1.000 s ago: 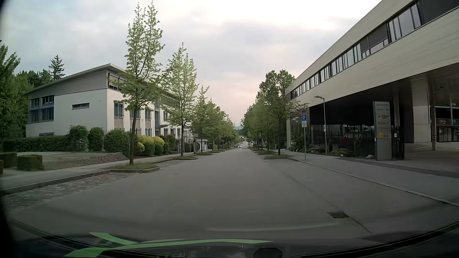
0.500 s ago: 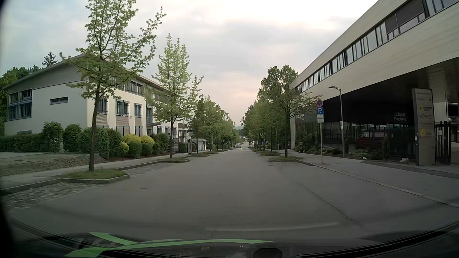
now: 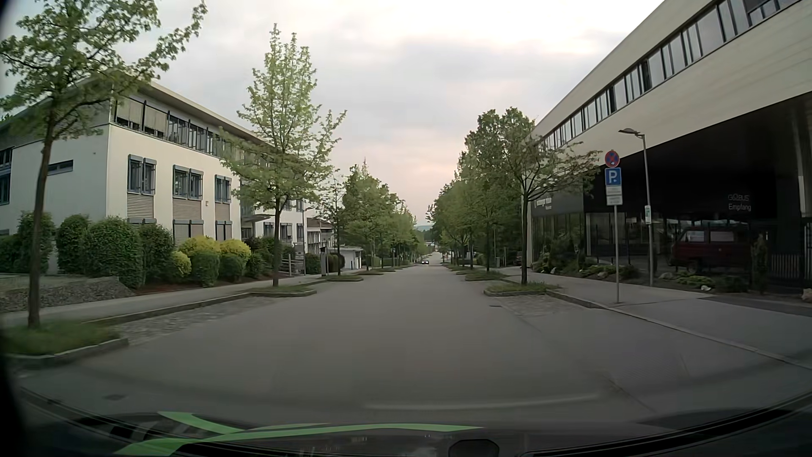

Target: Follow the waypoints while adhering to traffic rules and regulations

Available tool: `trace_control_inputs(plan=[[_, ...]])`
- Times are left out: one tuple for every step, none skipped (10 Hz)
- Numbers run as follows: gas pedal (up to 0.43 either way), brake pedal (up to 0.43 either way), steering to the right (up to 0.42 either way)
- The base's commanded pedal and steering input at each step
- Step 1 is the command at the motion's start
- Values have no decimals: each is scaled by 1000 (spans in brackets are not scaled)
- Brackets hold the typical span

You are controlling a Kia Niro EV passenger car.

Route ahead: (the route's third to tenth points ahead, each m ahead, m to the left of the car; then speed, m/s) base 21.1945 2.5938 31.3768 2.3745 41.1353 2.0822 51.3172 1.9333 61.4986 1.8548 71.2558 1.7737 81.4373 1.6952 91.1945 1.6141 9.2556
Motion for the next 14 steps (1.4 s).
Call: trace_control_inputs(plan=[[0, 6, -5], [0, 12, -5], [0, 24, -5], [0, 12, -5], [0, 0, -5], [0, 0, -5], [0, 0, -5], [0, 0, -6], [0, 0, -6], [0, 0, -6], [8, 0, -6], [47, 0, -6], [67, 0, -6], [67, 0, -6]])
